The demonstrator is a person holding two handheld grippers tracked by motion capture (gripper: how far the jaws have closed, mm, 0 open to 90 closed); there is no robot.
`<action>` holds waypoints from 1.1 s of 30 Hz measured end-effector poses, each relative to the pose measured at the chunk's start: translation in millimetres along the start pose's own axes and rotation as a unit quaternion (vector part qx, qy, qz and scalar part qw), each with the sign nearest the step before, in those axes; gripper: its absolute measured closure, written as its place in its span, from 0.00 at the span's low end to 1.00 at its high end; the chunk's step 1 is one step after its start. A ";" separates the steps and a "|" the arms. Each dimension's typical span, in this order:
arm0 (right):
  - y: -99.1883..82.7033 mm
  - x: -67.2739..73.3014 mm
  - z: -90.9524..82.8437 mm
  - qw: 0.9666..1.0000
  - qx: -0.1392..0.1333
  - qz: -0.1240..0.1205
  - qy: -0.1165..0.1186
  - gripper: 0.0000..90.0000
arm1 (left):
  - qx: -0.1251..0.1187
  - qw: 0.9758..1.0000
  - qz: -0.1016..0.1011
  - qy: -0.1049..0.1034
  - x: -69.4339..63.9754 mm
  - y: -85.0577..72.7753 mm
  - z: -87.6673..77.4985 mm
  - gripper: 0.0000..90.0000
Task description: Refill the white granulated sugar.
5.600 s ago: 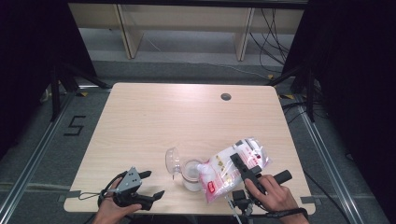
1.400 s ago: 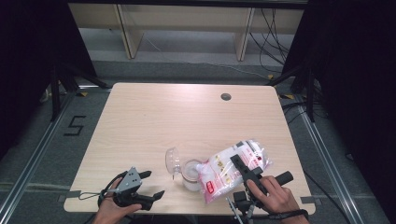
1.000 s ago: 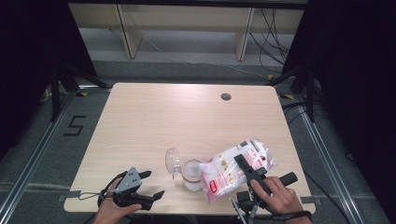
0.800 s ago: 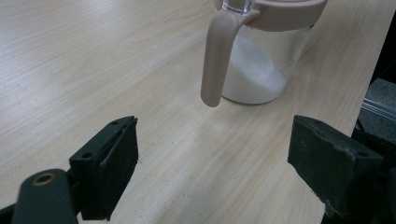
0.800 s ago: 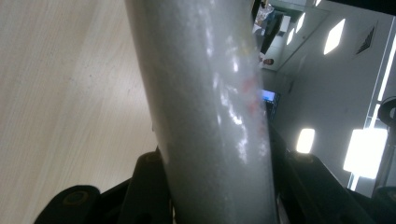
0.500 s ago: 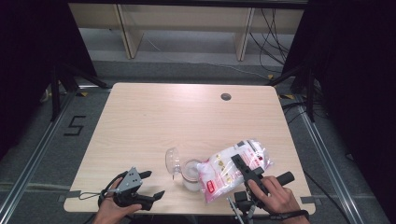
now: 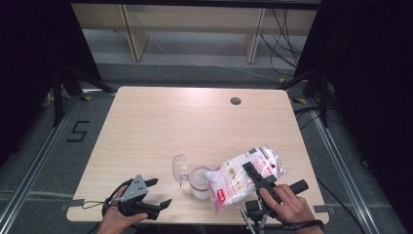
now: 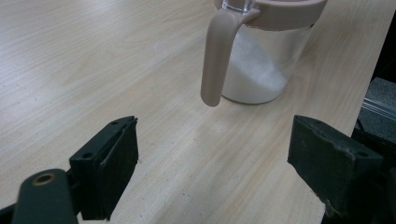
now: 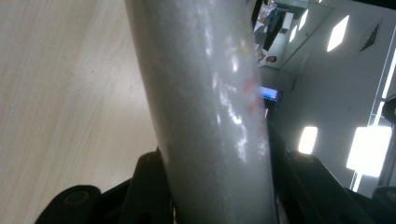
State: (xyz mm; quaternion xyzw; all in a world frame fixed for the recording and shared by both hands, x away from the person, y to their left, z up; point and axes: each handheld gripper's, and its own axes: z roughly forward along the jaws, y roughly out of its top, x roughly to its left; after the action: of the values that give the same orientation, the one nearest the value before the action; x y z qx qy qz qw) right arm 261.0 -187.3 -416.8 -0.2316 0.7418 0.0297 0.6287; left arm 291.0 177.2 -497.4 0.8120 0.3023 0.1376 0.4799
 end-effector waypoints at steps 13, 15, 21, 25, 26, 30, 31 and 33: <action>-4.1 -1.2 1.7 1.000 -0.001 0.004 -0.010 0.74 | -0.001 1.000 -0.002 -0.002 -0.6 -0.2 0.7 0.17; -5.6 -1.2 0.4 1.000 0.009 0.000 -0.004 0.74 | -0.001 1.000 -0.002 -0.002 -0.6 -0.2 0.6 0.17; -2.6 0.3 -0.5 1.000 0.006 0.009 0.001 0.74 | 0.000 1.000 0.000 0.000 -0.1 0.0 -0.1 0.17; 0.4 2.6 0.0 1.000 0.003 0.010 0.001 0.74 | -0.002 1.000 -0.002 -0.002 -0.4 0.0 0.2 0.17; 1.5 2.2 1.1 1.000 -0.005 0.007 0.001 0.74 | -0.001 1.000 -0.002 -0.001 -0.4 0.0 0.2 0.17; 4.4 1.3 1.5 1.000 -0.005 0.005 0.001 0.74 | -0.001 1.000 -0.001 -0.002 -0.5 -0.1 0.5 0.17; 4.4 0.8 1.8 1.000 -0.004 0.005 0.001 0.74 | -0.001 1.000 -0.001 -0.002 -0.5 -0.2 0.7 0.17; 3.6 0.1 2.3 1.000 -0.004 0.006 -0.001 0.75 | 0.001 1.000 0.001 0.000 -0.2 -0.2 0.6 0.17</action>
State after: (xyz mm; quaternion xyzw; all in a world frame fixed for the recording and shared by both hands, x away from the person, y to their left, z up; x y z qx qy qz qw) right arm 261.7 -183.3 -418.3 -0.2299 0.7423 0.0364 0.6283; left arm 291.1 176.8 -497.8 0.8132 0.3010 0.1375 0.4788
